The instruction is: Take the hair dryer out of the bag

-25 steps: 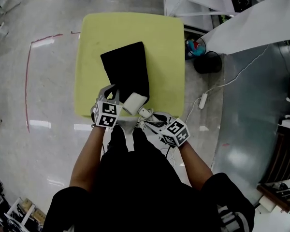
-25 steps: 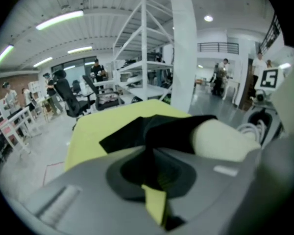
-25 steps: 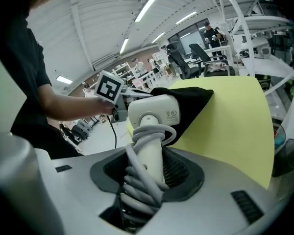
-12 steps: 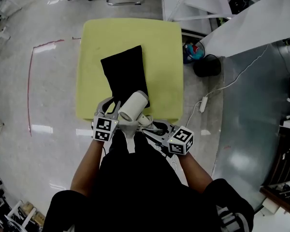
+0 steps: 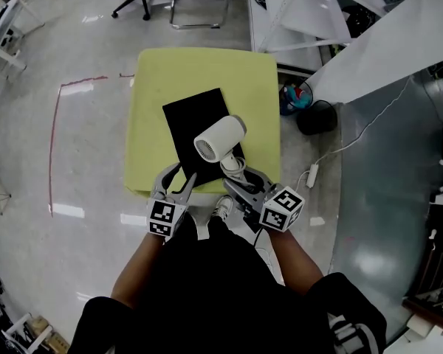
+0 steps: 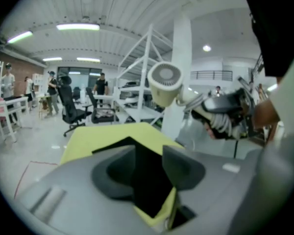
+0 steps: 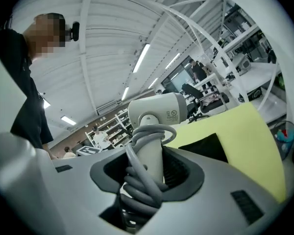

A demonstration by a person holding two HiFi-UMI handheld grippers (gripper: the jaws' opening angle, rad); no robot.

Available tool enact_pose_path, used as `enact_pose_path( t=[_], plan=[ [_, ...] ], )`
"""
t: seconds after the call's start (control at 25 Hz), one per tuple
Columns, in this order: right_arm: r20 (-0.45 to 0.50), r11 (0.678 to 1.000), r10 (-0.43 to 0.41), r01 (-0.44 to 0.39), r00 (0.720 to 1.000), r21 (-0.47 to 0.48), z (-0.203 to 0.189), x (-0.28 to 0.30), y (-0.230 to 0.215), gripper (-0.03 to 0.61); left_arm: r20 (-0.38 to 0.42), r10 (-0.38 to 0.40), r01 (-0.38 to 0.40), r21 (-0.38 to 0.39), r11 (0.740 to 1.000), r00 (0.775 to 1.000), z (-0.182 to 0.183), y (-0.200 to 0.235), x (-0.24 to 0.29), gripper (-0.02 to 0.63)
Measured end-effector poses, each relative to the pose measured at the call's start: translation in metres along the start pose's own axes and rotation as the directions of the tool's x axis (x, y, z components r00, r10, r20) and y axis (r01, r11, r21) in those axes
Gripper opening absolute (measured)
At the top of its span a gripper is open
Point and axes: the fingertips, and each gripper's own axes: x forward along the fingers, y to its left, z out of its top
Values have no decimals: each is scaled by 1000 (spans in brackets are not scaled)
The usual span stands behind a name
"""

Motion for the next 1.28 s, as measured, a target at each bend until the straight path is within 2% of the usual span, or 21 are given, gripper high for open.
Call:
enact_pose_path(
  t=[0.12, 0.24, 0.44, 0.64, 0.96, 1.28],
  plan=[
    [65, 999, -38, 40, 997, -32, 21, 6, -1, 172, 91, 54, -54, -1, 999, 994, 36, 11, -10, 124],
    [133, 994, -64, 75, 989, -80, 47, 14, 0, 172, 179, 121, -124, 8, 992, 976, 73, 26, -21, 8],
    [237, 978, -119, 155, 964, -139, 83, 24, 4, 173, 277, 183, -175, -52, 983, 943, 117, 43, -40, 6],
    [300, 959, -149, 212, 942, -189, 112, 35, 11, 173, 305, 199, -185, -75, 980, 931, 141, 57, -52, 8],
    [316, 944, -121, 207, 941, -257, 131, 51, 33, 173, 345, 199, -180, -86, 980, 917, 158, 70, -69, 8],
    [313, 934, -116, 211, 943, -289, 134, 62, 35, 173, 373, 186, -171, -74, 983, 909, 166, 78, -71, 8]
  ],
)
